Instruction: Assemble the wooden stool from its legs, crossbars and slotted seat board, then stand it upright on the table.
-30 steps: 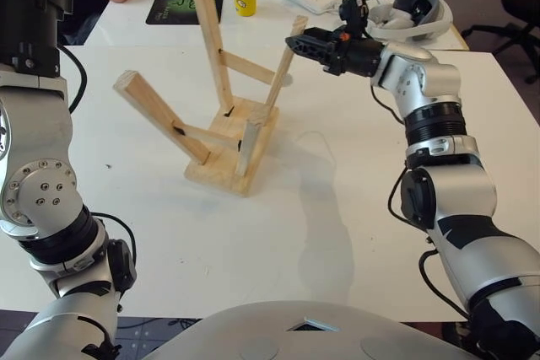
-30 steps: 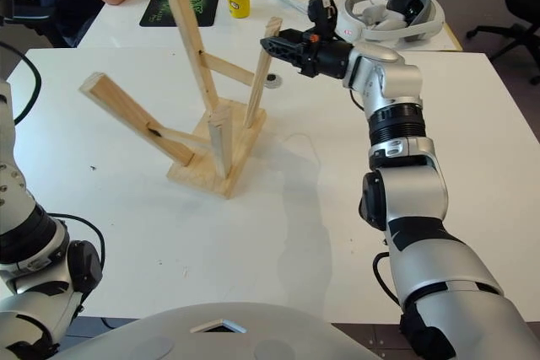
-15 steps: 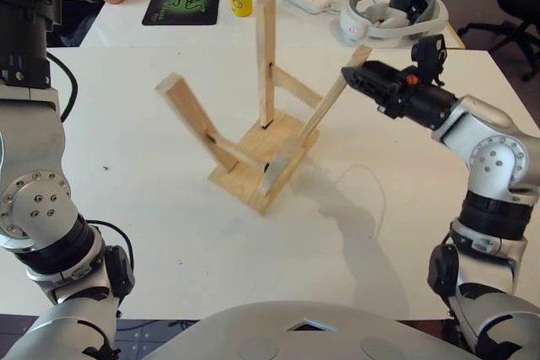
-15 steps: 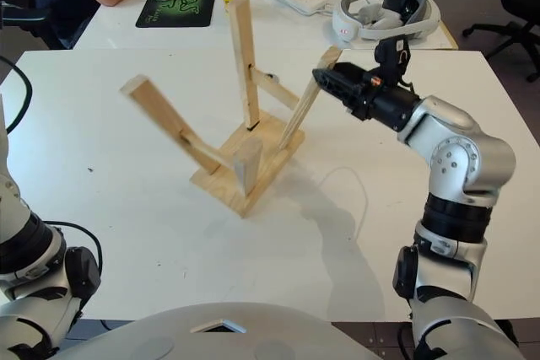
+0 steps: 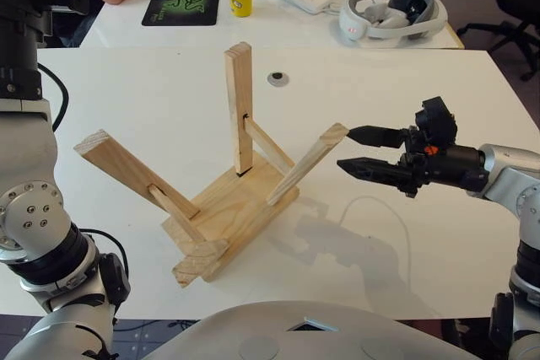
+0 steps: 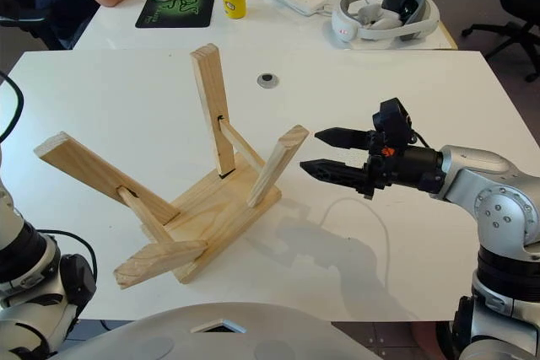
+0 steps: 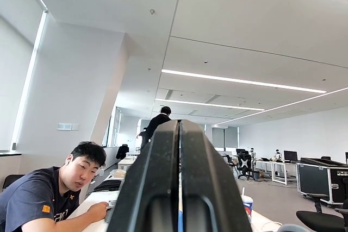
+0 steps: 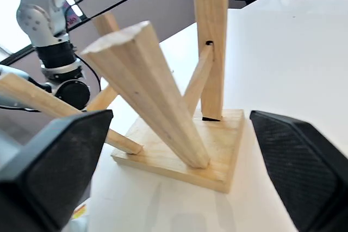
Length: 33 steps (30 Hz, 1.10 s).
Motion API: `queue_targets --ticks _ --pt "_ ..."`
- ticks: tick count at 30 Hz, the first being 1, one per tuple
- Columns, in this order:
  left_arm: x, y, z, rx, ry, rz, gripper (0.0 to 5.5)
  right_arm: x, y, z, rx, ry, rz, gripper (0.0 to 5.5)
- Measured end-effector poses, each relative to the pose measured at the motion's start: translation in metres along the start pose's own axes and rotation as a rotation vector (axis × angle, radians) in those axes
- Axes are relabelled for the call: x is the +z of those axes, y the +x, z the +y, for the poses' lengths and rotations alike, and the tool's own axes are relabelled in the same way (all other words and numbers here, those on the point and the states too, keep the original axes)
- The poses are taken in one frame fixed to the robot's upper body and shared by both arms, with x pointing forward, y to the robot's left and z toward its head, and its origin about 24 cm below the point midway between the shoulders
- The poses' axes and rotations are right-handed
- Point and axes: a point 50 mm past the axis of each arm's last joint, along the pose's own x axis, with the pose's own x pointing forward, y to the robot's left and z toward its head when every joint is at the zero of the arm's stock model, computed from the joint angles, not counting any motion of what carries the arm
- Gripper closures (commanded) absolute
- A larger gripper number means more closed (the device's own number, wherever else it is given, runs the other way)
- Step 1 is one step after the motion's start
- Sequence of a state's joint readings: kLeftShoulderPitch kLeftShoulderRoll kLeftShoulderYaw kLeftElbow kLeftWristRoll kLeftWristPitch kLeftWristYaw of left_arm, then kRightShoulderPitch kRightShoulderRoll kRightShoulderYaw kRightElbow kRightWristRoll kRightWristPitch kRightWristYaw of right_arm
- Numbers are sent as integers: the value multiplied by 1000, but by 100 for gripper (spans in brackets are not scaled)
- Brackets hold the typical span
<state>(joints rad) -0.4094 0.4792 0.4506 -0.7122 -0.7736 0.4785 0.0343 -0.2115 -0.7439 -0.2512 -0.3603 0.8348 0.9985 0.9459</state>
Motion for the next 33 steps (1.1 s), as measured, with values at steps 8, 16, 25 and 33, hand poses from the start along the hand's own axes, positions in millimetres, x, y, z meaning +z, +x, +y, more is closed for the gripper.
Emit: queue_targets --ticks 8,16,25,33 --pt "11 8 26 52 47 -50 550 -28 58 -52 -281 -478 175 89" --pt "-17 -18 134 291 228 323 550 -48 86 -48 -314 -522 118 89" --pt "-97 -193 114 -413 42 1400 550 -55 88 -45 -369 -515 91 89" --pt "-75 -197 72 -895 -96 1513 550 -55 88 -42 -375 -515 77 89"
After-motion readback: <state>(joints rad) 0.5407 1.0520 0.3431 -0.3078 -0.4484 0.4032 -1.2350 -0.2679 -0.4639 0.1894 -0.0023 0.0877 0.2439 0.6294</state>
